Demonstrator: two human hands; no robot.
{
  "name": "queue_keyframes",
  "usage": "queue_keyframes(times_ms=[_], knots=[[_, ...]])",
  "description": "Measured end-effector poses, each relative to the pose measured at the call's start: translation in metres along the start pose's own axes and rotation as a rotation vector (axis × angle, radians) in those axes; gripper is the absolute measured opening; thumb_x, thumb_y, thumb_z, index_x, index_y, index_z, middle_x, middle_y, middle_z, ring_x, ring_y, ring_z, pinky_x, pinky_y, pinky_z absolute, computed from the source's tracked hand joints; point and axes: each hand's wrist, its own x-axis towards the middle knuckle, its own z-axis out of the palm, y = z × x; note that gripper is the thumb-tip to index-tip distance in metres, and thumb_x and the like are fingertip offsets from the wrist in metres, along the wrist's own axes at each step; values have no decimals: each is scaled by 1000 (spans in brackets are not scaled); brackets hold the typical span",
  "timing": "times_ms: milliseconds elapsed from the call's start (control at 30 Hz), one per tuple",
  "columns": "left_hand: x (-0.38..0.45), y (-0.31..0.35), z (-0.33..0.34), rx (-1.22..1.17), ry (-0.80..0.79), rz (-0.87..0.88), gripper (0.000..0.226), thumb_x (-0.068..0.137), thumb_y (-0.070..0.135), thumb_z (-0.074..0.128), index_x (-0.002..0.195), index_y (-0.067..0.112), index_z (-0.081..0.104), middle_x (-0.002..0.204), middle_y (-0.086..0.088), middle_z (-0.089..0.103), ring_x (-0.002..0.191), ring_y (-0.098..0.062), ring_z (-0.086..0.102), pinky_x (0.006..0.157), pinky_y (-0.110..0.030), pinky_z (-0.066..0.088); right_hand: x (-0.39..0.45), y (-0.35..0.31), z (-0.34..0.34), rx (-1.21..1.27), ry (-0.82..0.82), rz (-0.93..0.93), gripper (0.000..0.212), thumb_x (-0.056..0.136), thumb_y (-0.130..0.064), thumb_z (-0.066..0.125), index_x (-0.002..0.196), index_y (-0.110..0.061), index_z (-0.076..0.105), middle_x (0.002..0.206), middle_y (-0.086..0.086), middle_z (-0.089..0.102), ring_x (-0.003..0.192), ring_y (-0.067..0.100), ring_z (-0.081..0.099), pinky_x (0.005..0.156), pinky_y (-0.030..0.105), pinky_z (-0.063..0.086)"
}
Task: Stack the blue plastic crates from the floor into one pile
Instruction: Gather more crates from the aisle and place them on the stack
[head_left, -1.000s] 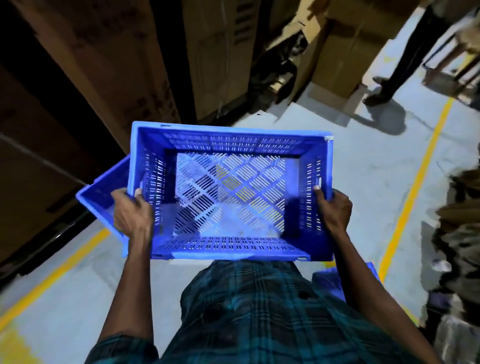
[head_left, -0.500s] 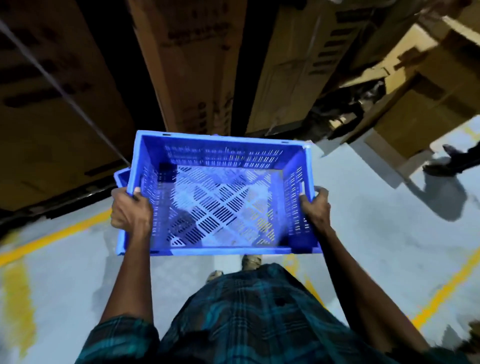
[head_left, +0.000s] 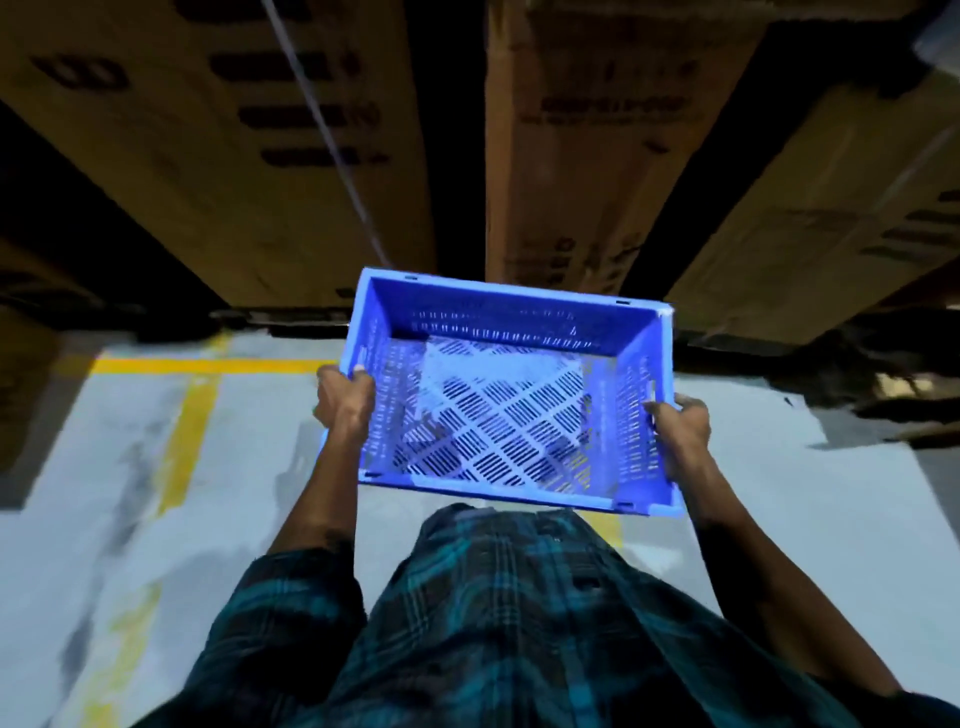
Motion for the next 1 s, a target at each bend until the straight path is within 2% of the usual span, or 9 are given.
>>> queue_keyframes(times_ms=[67, 133, 200, 267, 367, 467, 567, 767, 1000], knots=[[13, -5, 5, -67, -51, -36, 37, 93, 35, 53, 116, 7, 55, 115, -20, 65, 109, -44, 58, 103, -47, 43, 10, -8, 12, 1, -18, 24, 42, 80, -11, 66, 120, -1, 60, 108, 22, 65, 85, 27, 57, 83, 45, 53], [28, -7, 6, -146, -114, -53, 36, 91, 31, 57, 114, 3, 58, 110, -23, 66, 102, -42, 62, 93, -46, 52, 16, -18, 24, 24, -35, 29, 39, 78, -7, 62, 116, 0, 61, 103, 20, 65, 80, 26, 57, 75, 40, 52], [42, -5, 3, -203, -143, -52, 32, 91, 26, 60, 108, -1, 59, 97, -20, 64, 85, -32, 63, 76, -38, 52, 19, -30, 39, 29, -56, 24, 23, 78, -5, 58, 99, -1, 63, 93, 17, 61, 70, 26, 54, 66, 35, 47], [56, -3, 1, -240, -159, -69, 25, 92, 24, 62, 105, 5, 55, 95, -16, 59, 81, -26, 59, 71, -38, 50, 21, -39, 54, 25, -64, 15, 8, 78, 0, 54, 81, -5, 59, 86, 15, 57, 66, 26, 52, 64, 35, 44], [77, -1, -1, -264, -189, -83, 31, 93, 19, 61, 116, 0, 54, 97, -16, 57, 84, -26, 59, 77, -41, 52, 23, -47, 77, 39, -140, -2, 28, 81, 9, 46, 104, 3, 61, 90, 16, 58, 79, 29, 54, 70, 39, 45], [95, -5, -2, -262, -244, -73, 37, 94, 17, 60, 124, 0, 48, 103, -17, 55, 89, -27, 58, 85, -47, 53, 24, -53, 96, -1, -170, -29, 34, 84, 13, 43, 109, -6, 58, 98, 15, 60, 88, 32, 56, 80, 45, 51], [105, -7, -3, -238, -247, -53, 39, 94, 18, 60, 126, 2, 45, 108, -16, 54, 91, -26, 57, 82, -41, 51, 24, -58, 102, -37, -186, -23, 46, 86, 12, 45, 130, -2, 50, 116, 18, 60, 95, 32, 60, 90, 55, 52], [116, -22, -7, -125, -328, -58, 41, 94, 22, 61, 124, -4, 50, 122, -30, 60, 107, -41, 63, 91, -49, 53, 5, -34, 97, -238, -77, -42, 43, 87, 1, 54, 129, -4, 52, 122, 24, 62, 109, 38, 63, 94, 47, 52], [91, -54, -4, 65, -278, -233, 52, 86, 24, 68, 126, 4, 42, 125, -23, 57, 115, -41, 57, 101, -53, 46, -16, -9, 96, -464, -48, 38, 46, 87, -12, 52, 131, -7, 39, 121, 23, 58, 109, 42, 59, 92, 51, 52]])
